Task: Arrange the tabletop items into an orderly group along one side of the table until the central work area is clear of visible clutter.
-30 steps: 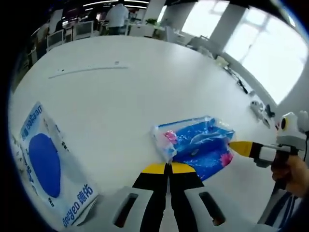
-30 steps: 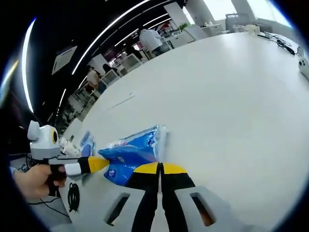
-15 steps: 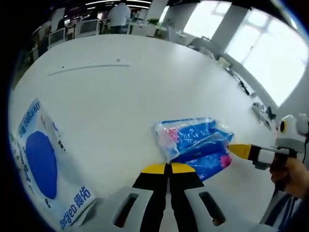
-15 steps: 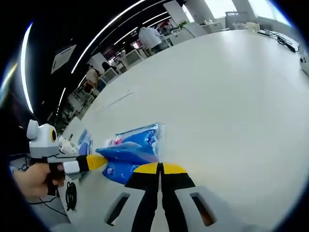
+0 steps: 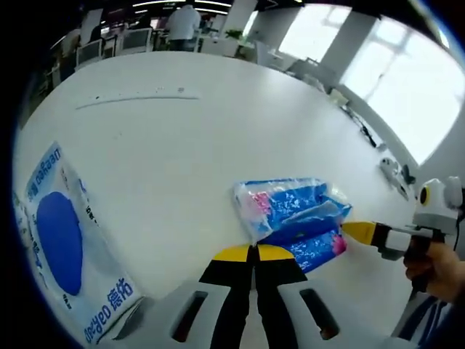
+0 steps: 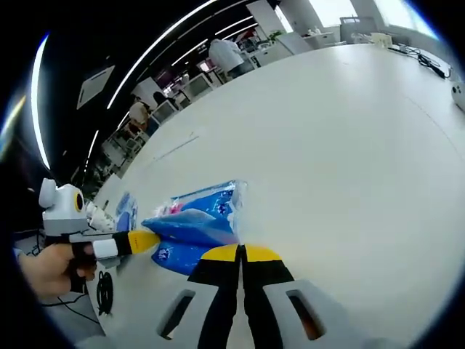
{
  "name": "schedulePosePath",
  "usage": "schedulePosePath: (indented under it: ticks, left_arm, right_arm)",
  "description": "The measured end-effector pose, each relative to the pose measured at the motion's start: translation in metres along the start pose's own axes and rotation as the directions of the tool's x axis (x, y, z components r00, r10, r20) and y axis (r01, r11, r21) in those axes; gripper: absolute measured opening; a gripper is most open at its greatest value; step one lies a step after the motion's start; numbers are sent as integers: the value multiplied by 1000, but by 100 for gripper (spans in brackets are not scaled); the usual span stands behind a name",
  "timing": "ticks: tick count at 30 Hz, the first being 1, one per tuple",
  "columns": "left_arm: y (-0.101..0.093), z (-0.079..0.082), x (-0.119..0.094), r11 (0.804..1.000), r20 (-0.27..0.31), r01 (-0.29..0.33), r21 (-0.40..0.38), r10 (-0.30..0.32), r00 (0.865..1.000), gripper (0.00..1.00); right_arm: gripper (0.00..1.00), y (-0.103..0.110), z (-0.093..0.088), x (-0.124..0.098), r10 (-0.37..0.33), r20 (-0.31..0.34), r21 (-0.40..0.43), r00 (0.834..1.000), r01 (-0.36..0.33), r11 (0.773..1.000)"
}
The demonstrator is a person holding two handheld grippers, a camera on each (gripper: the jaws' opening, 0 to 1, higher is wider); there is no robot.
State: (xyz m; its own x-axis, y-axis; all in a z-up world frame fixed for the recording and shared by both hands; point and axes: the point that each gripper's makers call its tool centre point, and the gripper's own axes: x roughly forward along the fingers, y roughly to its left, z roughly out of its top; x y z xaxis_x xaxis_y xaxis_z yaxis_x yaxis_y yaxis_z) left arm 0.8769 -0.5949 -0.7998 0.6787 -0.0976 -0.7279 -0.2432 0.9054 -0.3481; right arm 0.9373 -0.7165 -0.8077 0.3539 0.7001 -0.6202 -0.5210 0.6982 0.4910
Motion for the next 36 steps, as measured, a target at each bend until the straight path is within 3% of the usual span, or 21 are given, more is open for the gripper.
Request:
schedulePosePath:
  ticks: [16, 22, 26, 29, 31, 33, 36]
  left_arm:
    - [5, -4, 2, 1000, -10, 4, 17, -3, 1000, 0]
    - [8, -2, 3, 1000, 1, -7, -1, 7, 1000, 0]
    - [14, 5, -2, 999, 42, -28, -28, 29, 999, 2]
    - [17, 11, -5, 995, 92, -18, -102, 28, 995, 15]
    - [22, 18, -8, 992, 138, -34, -124, 51, 989, 33]
    - [22, 19, -12, 991, 147, -38, -128, 57, 987, 47]
    - [19, 24, -15, 995, 181, -33, -92, 49, 982, 61]
  right_arm:
    - [0, 9, -1, -7, -2, -18, -13, 1000, 2, 1000]
    - [0, 2, 2, 3, -3, -16, -23, 1000, 2, 1000]
    - [14, 9, 5, 3, 28, 10, -83, 1000, -27, 996]
    - [29, 11, 9, 1, 27, 45, -82, 999, -23, 996]
    - [40, 15, 10, -1, 37, 65, -72, 997, -33, 997]
    - [47, 15, 13, 0, 42, 74, -84, 996, -36, 996]
    - [57, 16, 13, -1, 38, 90, -108, 995, -28, 994]
